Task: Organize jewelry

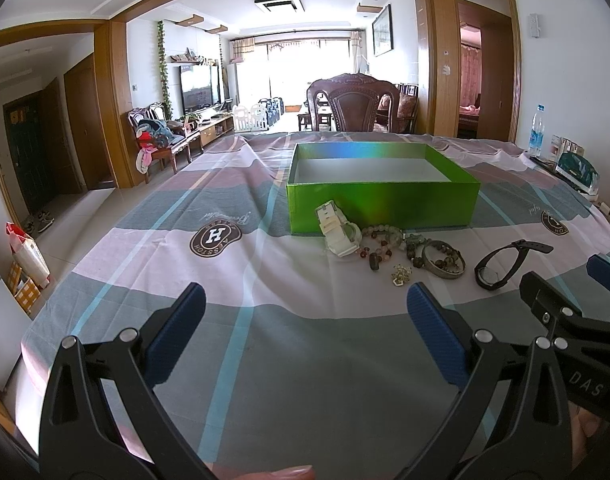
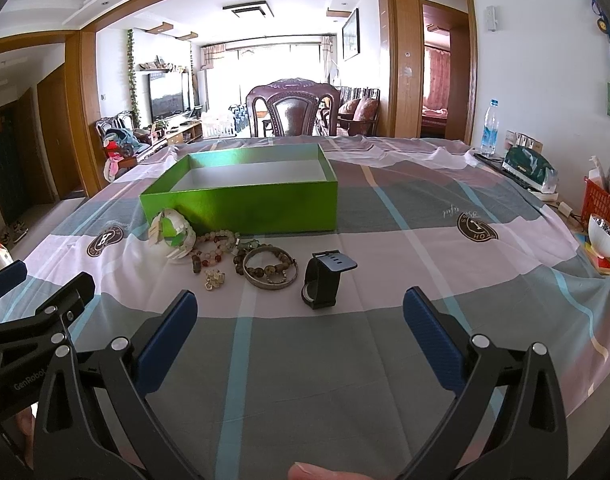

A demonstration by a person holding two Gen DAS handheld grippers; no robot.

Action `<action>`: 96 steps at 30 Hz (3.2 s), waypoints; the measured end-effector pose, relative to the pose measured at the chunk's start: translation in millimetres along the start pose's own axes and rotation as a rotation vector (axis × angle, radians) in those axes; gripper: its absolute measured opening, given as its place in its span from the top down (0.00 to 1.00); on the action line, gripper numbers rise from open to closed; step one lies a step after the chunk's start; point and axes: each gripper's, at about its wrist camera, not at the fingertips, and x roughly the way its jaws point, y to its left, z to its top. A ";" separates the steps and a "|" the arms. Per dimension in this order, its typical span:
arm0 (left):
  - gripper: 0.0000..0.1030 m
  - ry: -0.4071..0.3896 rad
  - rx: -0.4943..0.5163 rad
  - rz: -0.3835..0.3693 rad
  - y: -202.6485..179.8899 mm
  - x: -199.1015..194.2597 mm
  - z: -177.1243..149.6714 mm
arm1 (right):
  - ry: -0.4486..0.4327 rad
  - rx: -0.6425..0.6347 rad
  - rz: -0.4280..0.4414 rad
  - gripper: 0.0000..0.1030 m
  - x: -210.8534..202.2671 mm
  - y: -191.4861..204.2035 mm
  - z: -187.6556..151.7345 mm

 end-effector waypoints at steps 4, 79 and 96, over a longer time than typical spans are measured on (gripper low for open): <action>0.03 0.000 0.000 0.000 0.1 0.0 0.0 | 0.001 0.000 0.000 0.03 -0.3 -0.1 0.0; 0.03 0.076 -0.035 -0.013 5.8 11.5 -4.3 | 0.039 0.012 -0.003 0.03 5.0 -1.4 -8.6; 0.03 0.352 0.049 -0.087 15.4 85.4 17.6 | 0.331 -0.028 0.138 0.18 80.1 -23.3 10.5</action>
